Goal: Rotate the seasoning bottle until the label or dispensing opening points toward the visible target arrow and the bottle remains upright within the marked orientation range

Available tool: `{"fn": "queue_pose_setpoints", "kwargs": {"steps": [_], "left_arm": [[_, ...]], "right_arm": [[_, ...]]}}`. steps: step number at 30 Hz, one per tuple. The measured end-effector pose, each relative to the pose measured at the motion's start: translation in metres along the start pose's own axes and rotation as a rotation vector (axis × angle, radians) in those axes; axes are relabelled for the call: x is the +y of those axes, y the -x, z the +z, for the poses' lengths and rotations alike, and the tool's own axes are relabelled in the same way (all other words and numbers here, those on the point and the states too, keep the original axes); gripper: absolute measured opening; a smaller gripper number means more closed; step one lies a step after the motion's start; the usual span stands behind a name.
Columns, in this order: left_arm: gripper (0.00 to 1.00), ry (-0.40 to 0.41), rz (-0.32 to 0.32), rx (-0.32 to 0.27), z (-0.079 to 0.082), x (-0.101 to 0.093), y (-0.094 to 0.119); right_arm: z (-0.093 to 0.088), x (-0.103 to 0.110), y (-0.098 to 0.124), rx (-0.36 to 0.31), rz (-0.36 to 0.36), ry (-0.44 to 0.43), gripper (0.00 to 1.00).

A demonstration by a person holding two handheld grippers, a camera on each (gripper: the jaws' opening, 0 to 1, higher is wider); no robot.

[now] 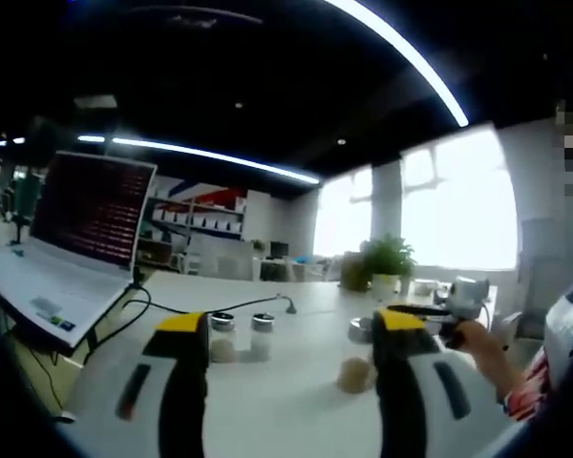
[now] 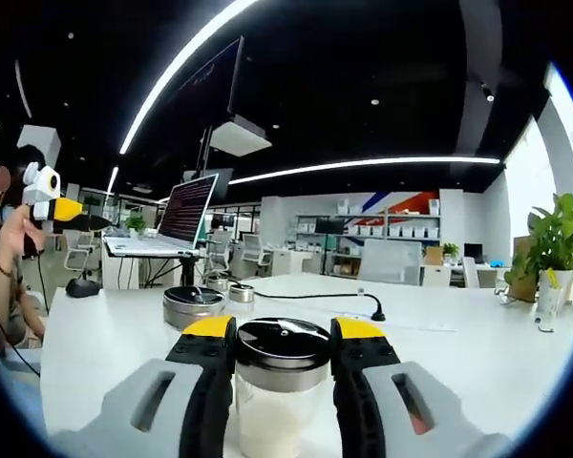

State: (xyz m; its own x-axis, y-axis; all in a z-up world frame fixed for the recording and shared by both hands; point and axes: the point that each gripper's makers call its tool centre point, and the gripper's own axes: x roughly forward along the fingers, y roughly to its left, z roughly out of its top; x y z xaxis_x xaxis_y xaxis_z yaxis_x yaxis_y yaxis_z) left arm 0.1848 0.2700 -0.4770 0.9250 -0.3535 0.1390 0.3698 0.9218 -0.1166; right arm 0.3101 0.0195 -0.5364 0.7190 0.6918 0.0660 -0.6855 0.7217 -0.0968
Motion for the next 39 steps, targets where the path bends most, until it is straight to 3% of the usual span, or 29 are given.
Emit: {"fn": "queue_pose_setpoints", "kwargs": {"steps": [17, 39], "left_arm": [[0.73, 0.001, 0.002, -0.001, 0.0004, 0.0004, 0.0009], [0.73, 0.001, 0.003, 0.005, -0.0005, 0.0013, 0.0012]], "right_arm": [[-0.0009, 0.0038, -0.0013, 0.001, 0.141, 0.008, 0.39], [-0.0052, 0.0090, -0.0026, 0.096, 0.356, 0.005, 0.39]]}}
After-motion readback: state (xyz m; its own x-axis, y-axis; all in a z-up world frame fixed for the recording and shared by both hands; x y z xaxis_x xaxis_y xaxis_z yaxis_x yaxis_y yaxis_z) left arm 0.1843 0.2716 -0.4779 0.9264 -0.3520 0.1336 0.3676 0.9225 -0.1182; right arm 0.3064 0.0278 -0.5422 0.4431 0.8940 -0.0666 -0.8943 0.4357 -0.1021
